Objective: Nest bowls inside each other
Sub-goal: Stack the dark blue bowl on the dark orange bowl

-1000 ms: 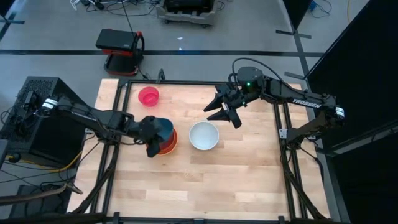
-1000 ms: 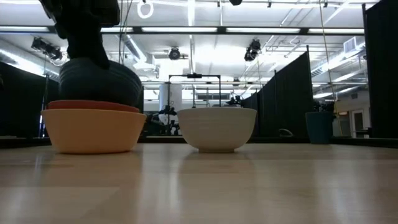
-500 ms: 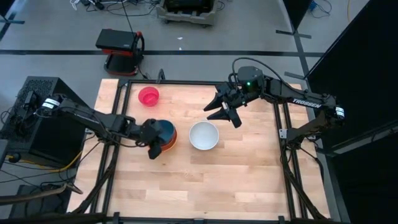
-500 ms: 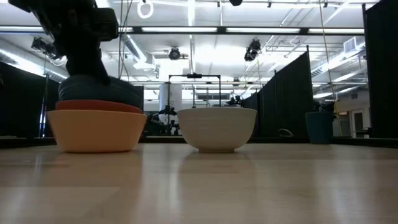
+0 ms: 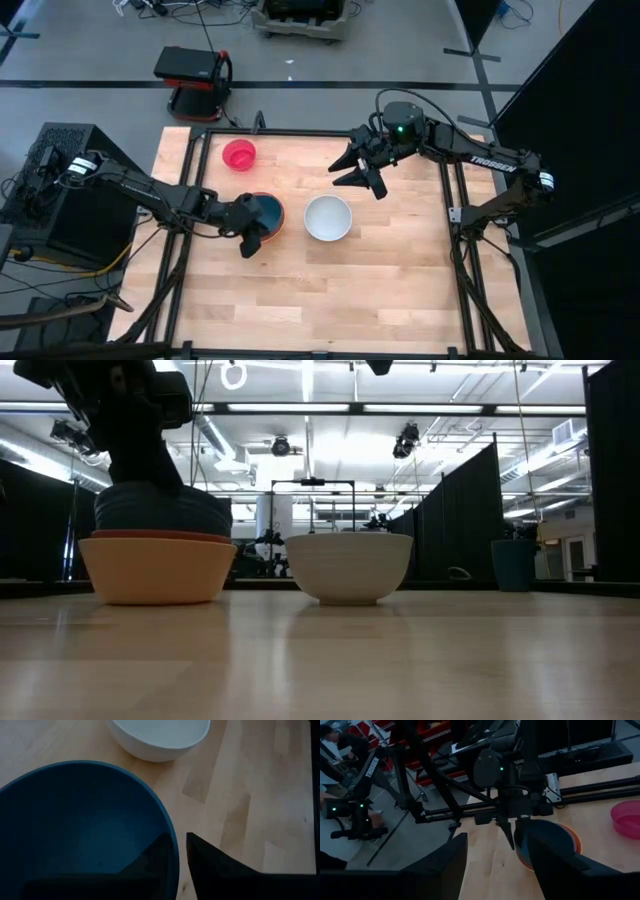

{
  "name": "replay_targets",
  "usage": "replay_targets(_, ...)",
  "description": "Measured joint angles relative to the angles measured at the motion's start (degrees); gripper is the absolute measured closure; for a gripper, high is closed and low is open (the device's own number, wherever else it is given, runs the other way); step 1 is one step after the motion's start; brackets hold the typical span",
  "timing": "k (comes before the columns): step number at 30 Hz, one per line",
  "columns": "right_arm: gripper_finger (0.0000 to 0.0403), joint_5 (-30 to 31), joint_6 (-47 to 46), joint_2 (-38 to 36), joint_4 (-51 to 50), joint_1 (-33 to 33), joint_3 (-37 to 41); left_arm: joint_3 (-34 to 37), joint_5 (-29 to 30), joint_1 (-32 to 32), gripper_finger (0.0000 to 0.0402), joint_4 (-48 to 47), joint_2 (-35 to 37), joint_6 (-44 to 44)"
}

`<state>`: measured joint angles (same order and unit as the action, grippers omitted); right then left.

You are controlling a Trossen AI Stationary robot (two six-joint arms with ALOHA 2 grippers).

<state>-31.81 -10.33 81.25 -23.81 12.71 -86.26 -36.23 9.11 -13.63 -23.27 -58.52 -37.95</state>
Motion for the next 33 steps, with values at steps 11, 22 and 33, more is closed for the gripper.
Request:
replay_targets(11, 0.0209, -0.1, 0.0, 0.0, 0.0, 0.4, 0.0, 0.0, 0.3, 0.0, 0.0375, -1.6, 0.0, 0.0)
replay_targets(22, 0.0215, -0.3, 0.1, 0.0, 0.0, 0.6, 0.0, -0.1, 2.2, 0.0, 0.04, -2.4, 0.0, 0.2)
replay_targets(33, 0.0213, -0.2, 0.0, 0.0, 0.0, 1.0, 0.0, -1.9, 5.6, -1.1, 0.0401, -6.0, 0.0, 0.8)
